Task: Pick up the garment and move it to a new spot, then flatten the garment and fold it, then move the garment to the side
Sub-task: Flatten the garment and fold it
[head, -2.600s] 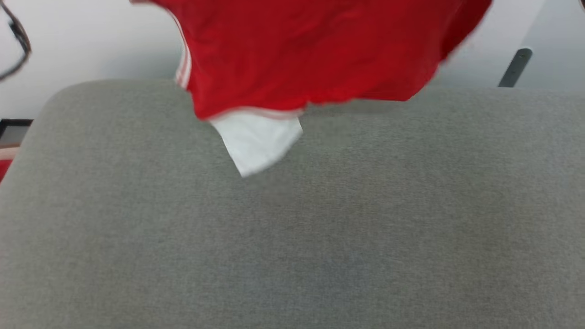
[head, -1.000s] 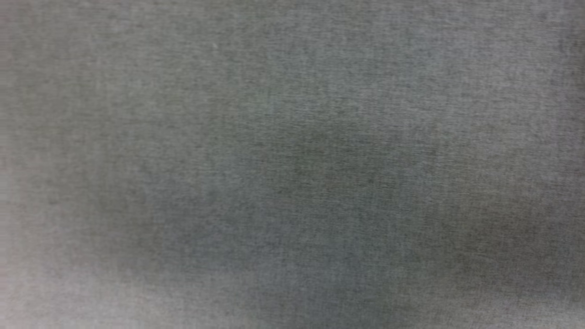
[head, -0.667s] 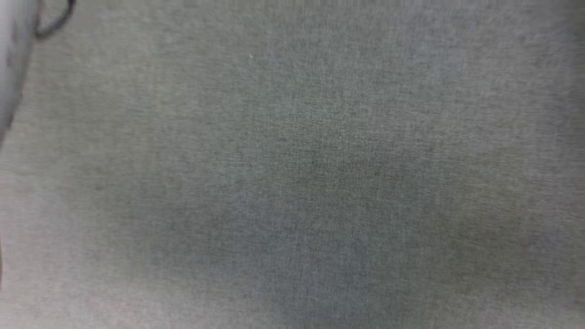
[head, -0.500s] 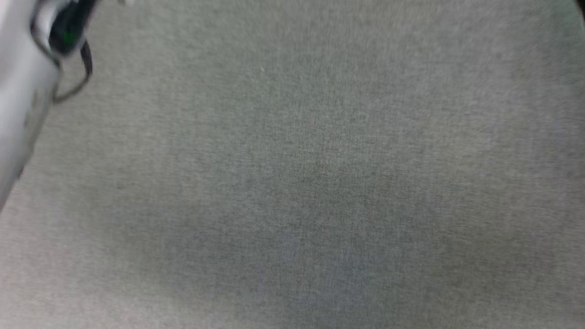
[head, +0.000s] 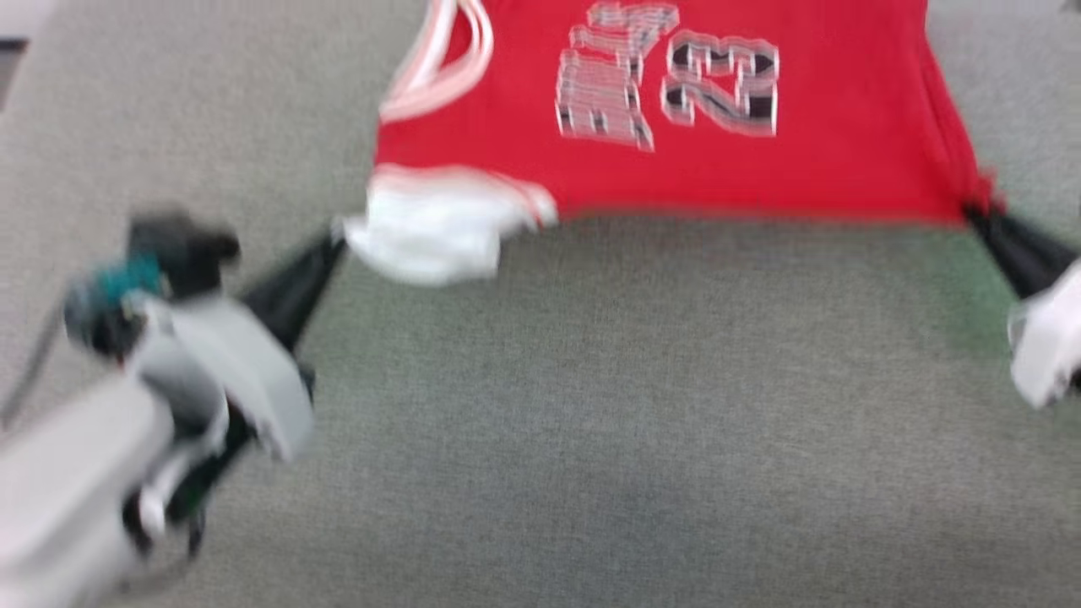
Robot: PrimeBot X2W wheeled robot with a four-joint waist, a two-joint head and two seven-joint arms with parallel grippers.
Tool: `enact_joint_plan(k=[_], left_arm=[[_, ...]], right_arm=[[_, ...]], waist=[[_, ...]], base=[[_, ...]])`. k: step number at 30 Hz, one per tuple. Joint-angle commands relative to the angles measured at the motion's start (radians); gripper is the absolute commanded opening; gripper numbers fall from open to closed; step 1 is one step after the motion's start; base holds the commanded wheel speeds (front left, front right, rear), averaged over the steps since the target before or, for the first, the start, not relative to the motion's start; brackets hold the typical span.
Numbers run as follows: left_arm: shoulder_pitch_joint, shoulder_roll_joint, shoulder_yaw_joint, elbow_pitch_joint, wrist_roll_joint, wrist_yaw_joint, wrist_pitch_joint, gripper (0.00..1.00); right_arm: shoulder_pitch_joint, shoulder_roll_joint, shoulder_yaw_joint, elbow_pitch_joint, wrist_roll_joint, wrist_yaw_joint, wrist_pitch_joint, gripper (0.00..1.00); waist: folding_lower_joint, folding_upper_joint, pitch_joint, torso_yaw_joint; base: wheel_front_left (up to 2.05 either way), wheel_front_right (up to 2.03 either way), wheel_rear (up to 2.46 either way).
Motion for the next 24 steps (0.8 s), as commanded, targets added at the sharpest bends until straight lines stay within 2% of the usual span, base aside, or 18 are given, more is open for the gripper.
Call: enact_joint_plan(k=[1, 5, 12, 18, 24], left_arm=[[0.062, 0.028, -0.008, -0.044, -0.017, 0.038, -0.002, 0.0], [0.22, 0.094, -0.029, -0.188, -0.061, 0.151, -0.017, 0.0], [0.448, 0.154, -0.045, -0.355, -0.179, 0.302, -0.058, 0.0], [0.59, 0.168, -0.059, -0.452, -0.281, 0.399, -0.075, 0.0], [0.687, 0.173, -0.054, -0.518, -0.355, 0.453, -0.107, 0.0]], right_arm=[[0.071, -0.016, -0.022, -0.024, 0.017, -0.001, 0.008, 0.0], [0.256, -0.038, -0.085, -0.093, 0.026, -0.002, 0.029, 0.0], [0.528, -0.038, -0.181, -0.221, 0.029, -0.002, 0.133, 0.0], [0.712, -0.023, -0.255, -0.345, 0.04, -0.001, 0.243, 0.0], [0.847, -0.011, -0.336, -0.435, 0.032, -0.001, 0.316, 0.0]], waist=[[0.0, -0.0001, -0.078, -0.009], [0.0, -0.0001, -0.104, -0.021], [0.0, -0.0001, -0.135, -0.034], [0.0, -0.0001, -0.145, -0.034], [0.0, -0.0001, -0.142, -0.031]], base=[[0.0, 0.0, 0.0], [0.0, 0.0, 0.0], [0.0, 0.0, 0.0], [0.0, 0.0, 0.0], [0.0, 0.0, 0.0]])
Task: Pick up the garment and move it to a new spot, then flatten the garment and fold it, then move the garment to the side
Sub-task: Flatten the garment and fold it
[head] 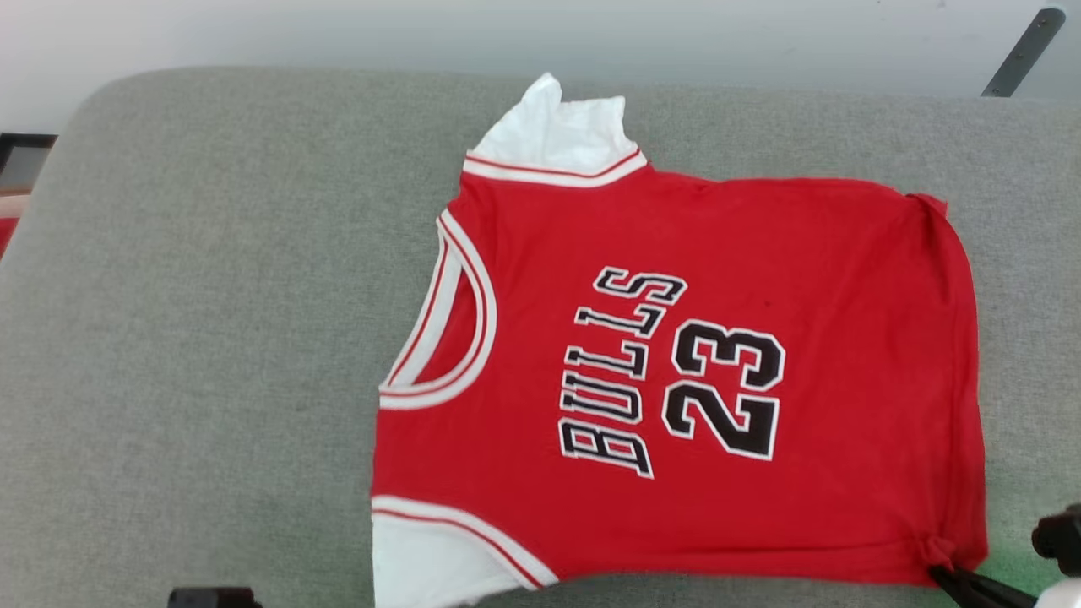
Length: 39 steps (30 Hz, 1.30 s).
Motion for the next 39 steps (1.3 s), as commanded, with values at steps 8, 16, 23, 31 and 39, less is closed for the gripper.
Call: enact_joint_plan(k=[8, 16, 23, 31, 39], left_arm=[[0.002, 0.052, 0.013, -0.059, 0.011, 0.039, -0.003, 0.0], [-0.172, 0.163, 0.059, -0.127, 0.142, 0.055, 0.083, 0.0], [-0.383, 0.174, 0.08, -0.057, 0.255, -0.038, 0.24, 0.0], [-0.57, 0.067, 0.071, 0.167, 0.309, -0.208, 0.366, 0.0], [-0.647, -0.059, 0.035, 0.409, 0.292, -0.336, 0.43, 0.0]], right_arm=[[0.088, 0.045, -0.09, -0.071, -0.016, -0.001, 0.088, 0.0], [0.012, 0.114, -0.206, -0.158, -0.043, -0.001, 0.181, 0.0], [-0.16, 0.167, -0.211, -0.165, -0.101, -0.001, 0.264, 0.0], [-0.319, 0.207, -0.18, -0.079, -0.152, -0.001, 0.307, 0.0], [-0.433, 0.227, -0.107, 0.006, -0.152, -0.001, 0.314, 0.0]], waist=[[0.0, 0.0, 0.004, -0.005], [0.0, 0.0, 0.028, -0.046], [0.0, 0.0, 0.078, -0.094], [0.0, 0.0, 0.138, -0.113], [0.0, 0.0, 0.177, -0.117]], base=[[0.0, 0.0, 0.0], [0.0, 0.0, 0.0], [0.0, 0.0, 0.0], [0.0, 0.0, 0.0], [0.0, 0.0, 0.0]])
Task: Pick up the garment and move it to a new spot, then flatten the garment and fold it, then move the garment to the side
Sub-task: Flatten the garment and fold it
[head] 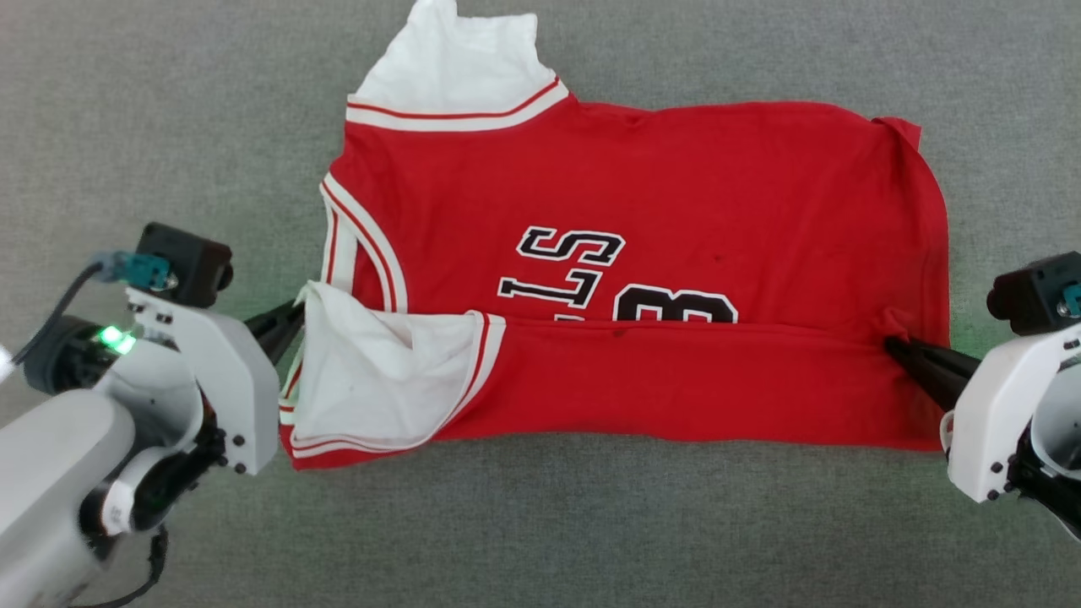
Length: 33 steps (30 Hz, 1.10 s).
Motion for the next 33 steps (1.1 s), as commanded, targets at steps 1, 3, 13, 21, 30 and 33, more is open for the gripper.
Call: enact_joint_plan(k=[1, 3, 13, 21, 30, 33], left_arm=[[-0.011, -0.014, -0.002, 0.023, -0.008, -0.011, 0.001, 0.0], [-0.018, -0.038, -0.008, 0.072, -0.018, -0.033, 0.009, 0.0], [-0.014, -0.093, 0.003, 0.181, -0.069, -0.074, 0.007, 1.0], [0.038, -0.079, 0.01, 0.142, -0.081, -0.054, -0.04, 1.0], [0.145, -0.023, 0.03, 0.014, -0.11, 0.015, -0.115, 1.0], [0.179, 0.003, 0.04, -0.034, -0.132, 0.043, -0.125, 1.0]], right_arm=[[-0.017, 0.003, 0.007, 0.009, 0.004, -0.001, -0.003, 0.0], [-0.032, 0.003, 0.02, 0.026, 0.007, -0.001, -0.003, 0.0], [-0.072, -0.013, 0.048, 0.072, 0.012, -0.001, -0.009, 1.0], [-0.052, -0.019, 0.053, 0.081, -0.009, -0.001, -0.048, 1.0], [0.002, -0.001, 0.008, 0.03, -0.067, -0.001, -0.171, 1.0], [0.035, 0.019, -0.03, 0.002, -0.096, -0.001, -0.219, 1.0]], waist=[[0.0, 0.0, 0.007, -0.002], [0.0, 0.0, 0.01, -0.001], [0.0, 0.0, -0.028, 0.01], [0.0, 0.0, -0.119, 0.022], [0.0, 0.0, -0.224, 0.029], [0.0, 0.0, -0.252, 0.025]], base=[[0.0, 0.0, 0.0], [0.0, 0.0, 0.0], [0.0, 0.0, 0.0], [0.0, 0.0, 0.0], [0.0, 0.0, 0.0], [0.0, 0.0, 0.0]])
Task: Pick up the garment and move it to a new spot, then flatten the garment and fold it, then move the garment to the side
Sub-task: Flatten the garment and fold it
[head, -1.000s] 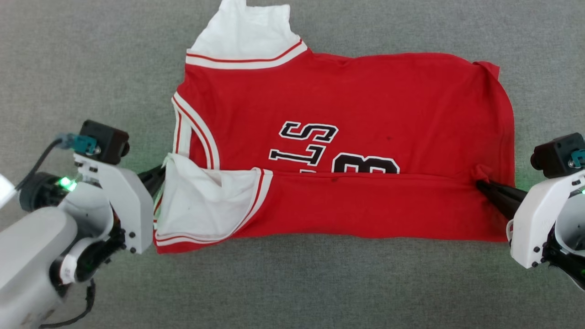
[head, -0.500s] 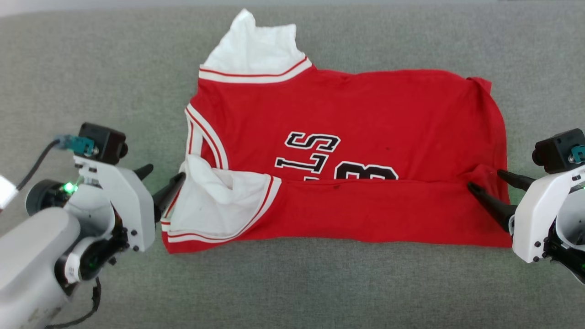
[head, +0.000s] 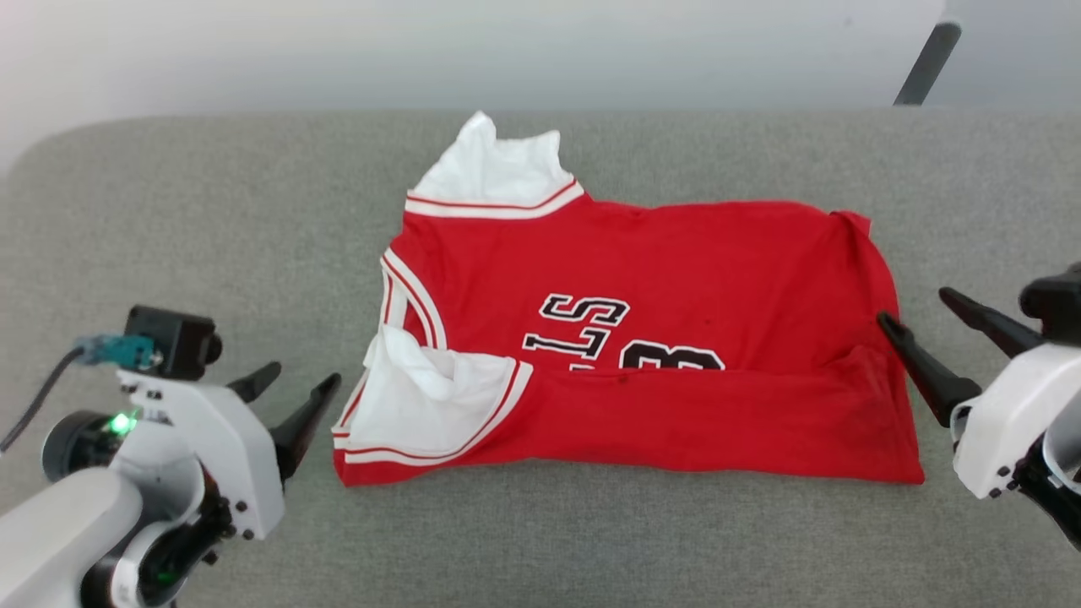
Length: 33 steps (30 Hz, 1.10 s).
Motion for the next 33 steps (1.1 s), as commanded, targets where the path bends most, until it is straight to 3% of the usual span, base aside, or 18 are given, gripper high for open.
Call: enact_joint_plan(k=[1, 7, 13, 22, 33], left_arm=[[0.022, 0.013, 0.007, -0.018, -0.013, 0.015, -0.007, 1.0], [0.067, 0.056, 0.031, -0.071, -0.078, 0.051, 0.001, 1.0], [0.07, 0.075, 0.038, -0.071, -0.155, 0.075, 0.081, 1.0], [0.026, 0.053, 0.01, 0.018, -0.252, 0.111, 0.29, 1.0], [-0.004, 0.012, -0.02, 0.141, -0.273, 0.106, 0.391, 1.0]], right_arm=[[0.026, 0.013, -0.021, -0.014, -0.017, -0.001, -0.019, 1.0], [0.105, 0.078, -0.098, -0.089, -0.077, -0.001, -0.066, 1.0], [0.194, 0.147, -0.157, -0.164, -0.112, -0.001, -0.052, 1.0], [0.276, 0.219, -0.222, -0.215, -0.121, -0.001, -0.036, 1.0], [0.296, 0.259, -0.253, -0.239, -0.125, -0.001, -0.027, 1.0]], waist=[[0.0, 0.0, -0.042, -0.002], [0.0, 0.0, -0.079, -0.033], [0.0, 0.0, -0.086, -0.078], [0.0, 0.0, -0.051, -0.136], [0.0, 0.0, 0.006, -0.173]], base=[[0.0, 0.0, 0.0], [0.0, 0.0, 0.0], [0.0, 0.0, 0.0], [0.0, 0.0, 0.0], [0.0, 0.0, 0.0]])
